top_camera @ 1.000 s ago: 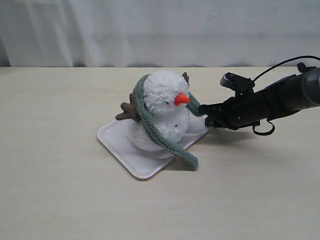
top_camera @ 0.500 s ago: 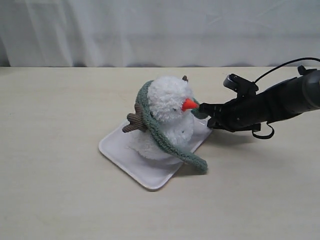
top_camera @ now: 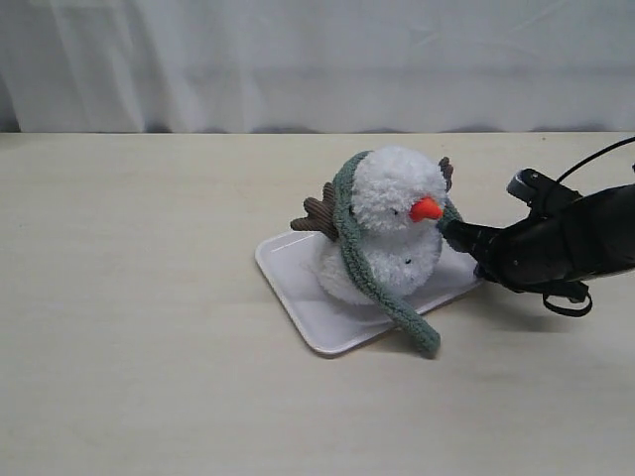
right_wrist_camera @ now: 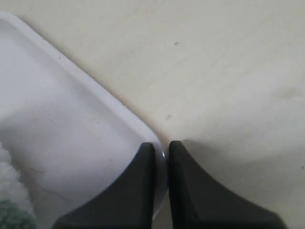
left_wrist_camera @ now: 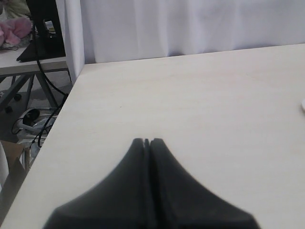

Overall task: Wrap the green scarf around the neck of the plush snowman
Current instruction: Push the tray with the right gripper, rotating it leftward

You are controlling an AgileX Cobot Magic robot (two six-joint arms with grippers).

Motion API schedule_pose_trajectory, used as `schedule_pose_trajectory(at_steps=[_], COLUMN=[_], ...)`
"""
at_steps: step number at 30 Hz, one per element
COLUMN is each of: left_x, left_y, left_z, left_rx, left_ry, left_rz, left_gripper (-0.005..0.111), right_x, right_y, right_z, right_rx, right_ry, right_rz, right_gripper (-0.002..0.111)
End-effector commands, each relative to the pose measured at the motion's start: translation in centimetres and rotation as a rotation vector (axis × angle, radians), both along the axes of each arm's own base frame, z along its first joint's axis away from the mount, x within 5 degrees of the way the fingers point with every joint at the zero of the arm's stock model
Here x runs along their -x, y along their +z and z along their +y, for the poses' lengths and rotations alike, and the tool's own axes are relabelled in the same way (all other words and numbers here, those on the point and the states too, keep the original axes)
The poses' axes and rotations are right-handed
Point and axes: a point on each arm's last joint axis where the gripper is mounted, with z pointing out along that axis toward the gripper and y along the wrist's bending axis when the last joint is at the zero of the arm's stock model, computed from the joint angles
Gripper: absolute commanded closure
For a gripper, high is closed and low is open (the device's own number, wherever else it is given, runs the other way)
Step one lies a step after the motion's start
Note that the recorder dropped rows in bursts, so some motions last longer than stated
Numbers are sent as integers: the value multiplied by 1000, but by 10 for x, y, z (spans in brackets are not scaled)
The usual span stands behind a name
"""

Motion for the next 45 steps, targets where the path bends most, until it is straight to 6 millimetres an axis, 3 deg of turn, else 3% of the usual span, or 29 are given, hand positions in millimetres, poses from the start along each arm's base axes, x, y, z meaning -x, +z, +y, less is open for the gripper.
schedule_pose_trajectory(at_steps=[1, 7, 12, 16, 24, 32, 37, 41, 45], left_x=[0, 0, 0, 0, 0, 0, 0, 0, 0], left_y=[0, 0, 0, 0, 0, 0, 0, 0, 0], left_z=[0, 0, 0, 0, 0, 0, 0, 0, 0], left_rx=[-2, -2, -2, -2, -2, -2, -2, -2, -2], left_ry=[0, 0, 0, 0, 0, 0, 0, 0, 0], left_rz=[-14, -14, -14, -14, -14, -14, -14, -14, -14], left_gripper=[107, 107, 107, 107, 107, 107, 107, 107, 107], right_x=[8, 10, 12, 13, 3, -35, -50, -62, -66], right_y=[-1, 5, 11, 19, 37, 50, 38, 20, 9], right_z=[1, 11, 16, 15, 10, 25, 13, 17, 24], right_rx=[-25, -71, -106, -38, 87, 83, 276, 259, 230], right_ry=[35, 160, 216, 307, 368, 611, 701, 755, 846], right_rz=[22, 16, 9, -15, -96, -48, 131, 142, 110], right_gripper=[104, 100, 77, 62, 62, 72, 69, 61, 63])
